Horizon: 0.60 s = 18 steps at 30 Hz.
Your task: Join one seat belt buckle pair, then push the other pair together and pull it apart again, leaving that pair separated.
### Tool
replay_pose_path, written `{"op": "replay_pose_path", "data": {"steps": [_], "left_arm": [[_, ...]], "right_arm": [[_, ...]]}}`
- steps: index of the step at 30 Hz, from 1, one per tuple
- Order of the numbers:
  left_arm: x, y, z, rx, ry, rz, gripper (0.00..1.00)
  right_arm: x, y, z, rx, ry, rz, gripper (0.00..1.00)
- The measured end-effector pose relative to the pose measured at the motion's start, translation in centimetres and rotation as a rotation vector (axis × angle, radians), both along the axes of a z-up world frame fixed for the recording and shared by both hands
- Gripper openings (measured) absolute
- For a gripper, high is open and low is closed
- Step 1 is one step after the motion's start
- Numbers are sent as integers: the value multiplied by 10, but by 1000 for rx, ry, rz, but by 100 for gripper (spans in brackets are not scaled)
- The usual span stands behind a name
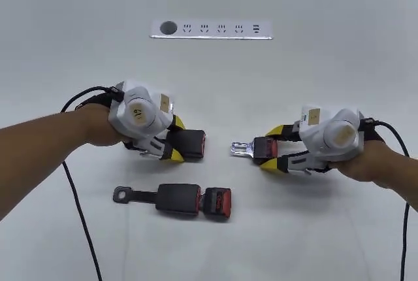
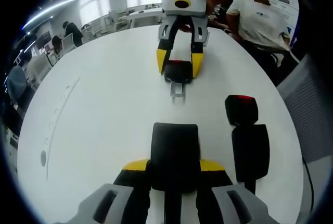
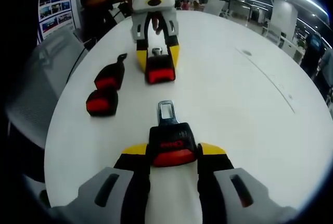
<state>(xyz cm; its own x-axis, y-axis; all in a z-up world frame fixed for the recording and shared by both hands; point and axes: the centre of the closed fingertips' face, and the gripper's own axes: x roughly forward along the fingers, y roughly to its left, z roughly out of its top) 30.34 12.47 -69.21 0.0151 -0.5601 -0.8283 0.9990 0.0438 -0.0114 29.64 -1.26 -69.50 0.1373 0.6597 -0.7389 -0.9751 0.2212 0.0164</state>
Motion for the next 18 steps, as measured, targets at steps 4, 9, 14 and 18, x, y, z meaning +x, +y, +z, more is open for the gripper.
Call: {"op": "replay_pose_path", "data": {"steps": [4, 9, 14, 18], "left_arm": [[0, 0, 0, -1, 1, 1, 34], [0, 0, 0, -1, 1, 2, 34], [1, 1, 0, 0, 4, 7, 34], [1, 1, 0, 4, 5, 7, 34]], "right_arm": [[1, 7, -1, 6, -3, 1, 34], [4, 16, -2, 14, -5, 2, 34], [5, 26, -2, 19, -7, 7, 34], [6, 33, -2, 21, -7, 14, 34]]}}
